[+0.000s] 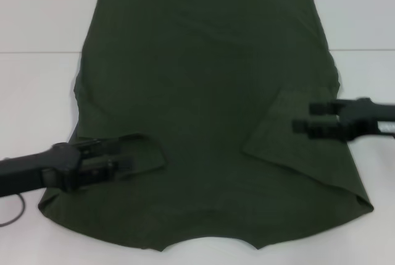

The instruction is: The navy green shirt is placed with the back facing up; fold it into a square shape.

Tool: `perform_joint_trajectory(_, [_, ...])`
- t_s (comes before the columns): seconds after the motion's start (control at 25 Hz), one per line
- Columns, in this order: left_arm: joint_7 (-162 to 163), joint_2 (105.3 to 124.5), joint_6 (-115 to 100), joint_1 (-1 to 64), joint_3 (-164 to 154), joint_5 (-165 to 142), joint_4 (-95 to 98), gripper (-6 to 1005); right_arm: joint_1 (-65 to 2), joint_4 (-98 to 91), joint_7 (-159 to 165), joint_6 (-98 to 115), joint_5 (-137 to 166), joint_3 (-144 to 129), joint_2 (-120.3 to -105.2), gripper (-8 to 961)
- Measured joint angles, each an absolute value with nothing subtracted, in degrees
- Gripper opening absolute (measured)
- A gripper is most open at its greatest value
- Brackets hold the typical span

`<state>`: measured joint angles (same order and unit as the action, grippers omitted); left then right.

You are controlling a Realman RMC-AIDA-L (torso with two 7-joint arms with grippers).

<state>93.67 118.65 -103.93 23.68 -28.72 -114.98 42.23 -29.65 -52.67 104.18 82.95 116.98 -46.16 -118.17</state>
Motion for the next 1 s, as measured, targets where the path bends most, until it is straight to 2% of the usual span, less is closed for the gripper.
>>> perform_joint_trajectory(0.04, [96.2,118.09,-104.51,23.7,-28.37,-114.97,42.22,724,-27.27,-52.36,99.21,83.69,113.84,-45.52,-118.64,788])
perform_joint_trajectory(0.2, [105.86,116.13,-104.96,23.66,-26.82,-115.5,42.34,724,-21.07,-49.36,84.04,86.53,106.54,-44.19,-119.79,781])
perform_joint_trajectory(0.56, [122.95,111.07,-105.74,22.94,-26.58,-125.67,44.87,724,-17.51,-35.91,61.48,89.18,104.56,-42.0,-119.86,782])
perform_joint_trajectory(0.68, [128.94,110.24,-105.97,23.54,-26.45,-129.86,46.54,724,-17.44,-32.61,54.52,89.12,104.74,-41.32,-119.84,783])
perform_joint_trajectory(1.0, [138.25,109.56,-104.79,26.6,-26.67,-139.51,47.7,725,-17.72,-29.82,49.26,88.31,106.46,-42.34,-119.84,785])
